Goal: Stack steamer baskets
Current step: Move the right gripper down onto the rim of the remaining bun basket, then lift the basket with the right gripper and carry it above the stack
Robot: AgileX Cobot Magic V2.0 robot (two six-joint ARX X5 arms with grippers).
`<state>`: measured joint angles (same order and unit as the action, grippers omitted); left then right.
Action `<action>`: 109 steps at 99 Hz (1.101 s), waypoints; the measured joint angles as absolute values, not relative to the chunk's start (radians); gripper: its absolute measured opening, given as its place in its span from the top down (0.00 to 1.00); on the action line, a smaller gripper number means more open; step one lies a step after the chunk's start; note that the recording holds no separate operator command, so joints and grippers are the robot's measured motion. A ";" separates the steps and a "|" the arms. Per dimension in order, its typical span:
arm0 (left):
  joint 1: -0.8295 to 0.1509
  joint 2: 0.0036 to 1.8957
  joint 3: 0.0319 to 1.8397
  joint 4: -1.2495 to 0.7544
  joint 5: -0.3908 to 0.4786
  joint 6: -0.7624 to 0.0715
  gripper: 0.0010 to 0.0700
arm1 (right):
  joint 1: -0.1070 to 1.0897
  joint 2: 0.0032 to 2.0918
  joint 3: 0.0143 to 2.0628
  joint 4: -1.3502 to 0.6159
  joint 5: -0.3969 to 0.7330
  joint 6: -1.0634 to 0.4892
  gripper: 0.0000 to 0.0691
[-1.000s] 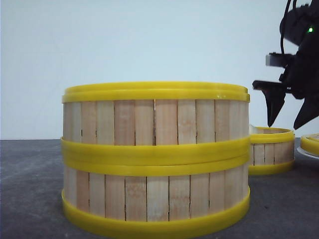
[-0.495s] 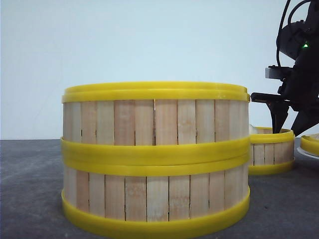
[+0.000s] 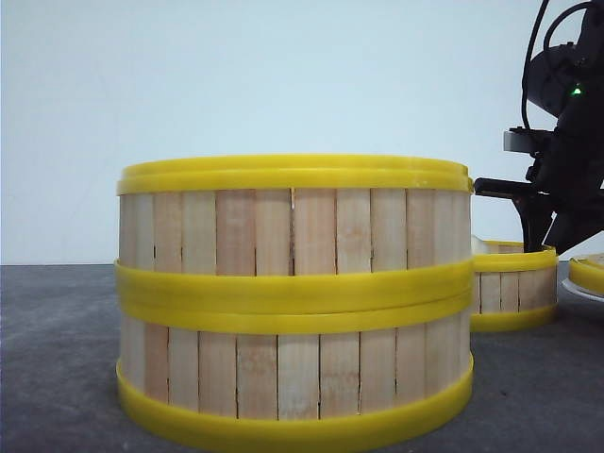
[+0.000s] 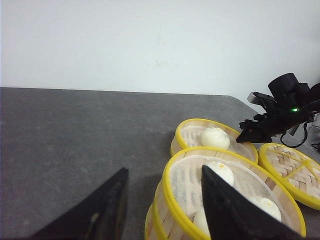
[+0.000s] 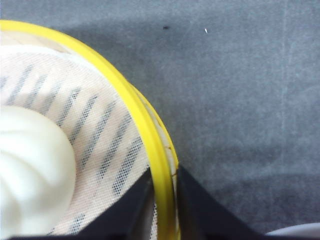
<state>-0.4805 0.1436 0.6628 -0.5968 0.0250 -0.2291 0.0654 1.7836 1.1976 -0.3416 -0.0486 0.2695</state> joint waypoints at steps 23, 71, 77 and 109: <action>-0.480 0.144 0.663 -0.597 0.025 -0.229 0.62 | 0.065 1.784 1.198 -0.344 -0.046 0.265 0.95; -0.480 0.144 0.663 -0.602 0.025 -0.225 0.62 | 0.066 1.763 1.251 -0.365 -0.042 0.295 0.95; -0.480 0.144 0.663 -0.602 0.025 -0.225 0.62 | 0.066 1.744 1.289 -0.401 -0.052 0.295 0.95; -0.480 0.144 0.663 -0.639 0.025 -0.202 0.62 | 0.079 1.602 1.466 -0.554 -0.133 0.265 0.95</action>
<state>-0.4805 0.1436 0.6628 -0.6392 0.0254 -0.2016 0.0792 1.6020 1.4658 -0.5541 -0.1329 0.2653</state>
